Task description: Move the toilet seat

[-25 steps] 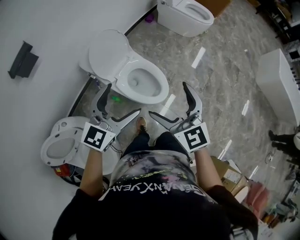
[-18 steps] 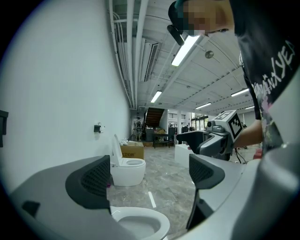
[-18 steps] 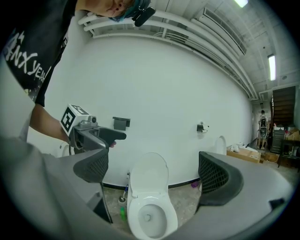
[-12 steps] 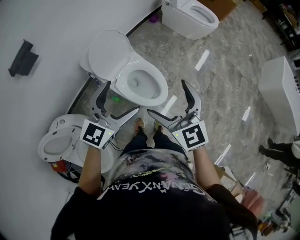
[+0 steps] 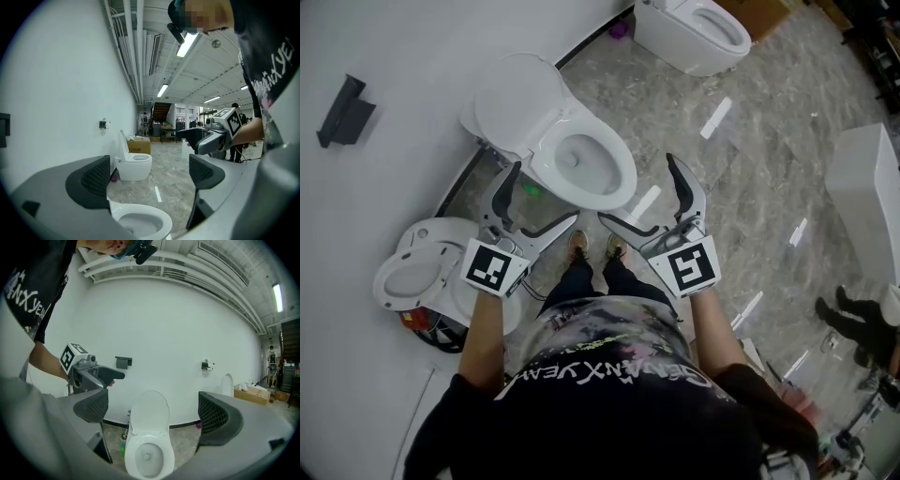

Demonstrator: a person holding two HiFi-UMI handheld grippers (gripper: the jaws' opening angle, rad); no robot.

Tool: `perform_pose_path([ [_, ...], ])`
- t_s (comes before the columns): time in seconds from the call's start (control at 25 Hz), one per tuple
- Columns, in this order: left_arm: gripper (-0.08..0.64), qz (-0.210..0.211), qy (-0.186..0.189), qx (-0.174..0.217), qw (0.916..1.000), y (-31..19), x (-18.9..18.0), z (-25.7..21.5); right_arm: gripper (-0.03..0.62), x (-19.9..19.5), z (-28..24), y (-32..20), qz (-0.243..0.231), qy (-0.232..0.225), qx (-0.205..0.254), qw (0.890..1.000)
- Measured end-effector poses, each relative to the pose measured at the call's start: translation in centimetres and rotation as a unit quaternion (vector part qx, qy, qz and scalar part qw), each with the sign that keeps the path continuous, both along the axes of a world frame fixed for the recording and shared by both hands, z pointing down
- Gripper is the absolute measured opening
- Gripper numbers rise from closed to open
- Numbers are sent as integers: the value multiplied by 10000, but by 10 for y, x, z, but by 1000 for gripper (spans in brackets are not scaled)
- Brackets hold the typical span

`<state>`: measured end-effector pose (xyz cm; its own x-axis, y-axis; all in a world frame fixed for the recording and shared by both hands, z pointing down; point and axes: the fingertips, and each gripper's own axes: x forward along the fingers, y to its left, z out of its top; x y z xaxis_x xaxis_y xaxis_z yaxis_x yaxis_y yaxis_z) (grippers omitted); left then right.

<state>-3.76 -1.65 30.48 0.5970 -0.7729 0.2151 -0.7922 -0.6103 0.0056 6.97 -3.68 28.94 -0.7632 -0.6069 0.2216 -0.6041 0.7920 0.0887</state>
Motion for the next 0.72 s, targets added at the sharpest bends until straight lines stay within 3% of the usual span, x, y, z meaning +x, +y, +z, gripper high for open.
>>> perform_pose_path([
  [0.36,509,-115,-86,-323,9994,-16,0,31,583,3,21,-24,-6,32,-215,9998],
  [0.72,509,-273,45,-892,9956,-25,-13,107,583,3,88,-42,81,302,-481,9984],
])
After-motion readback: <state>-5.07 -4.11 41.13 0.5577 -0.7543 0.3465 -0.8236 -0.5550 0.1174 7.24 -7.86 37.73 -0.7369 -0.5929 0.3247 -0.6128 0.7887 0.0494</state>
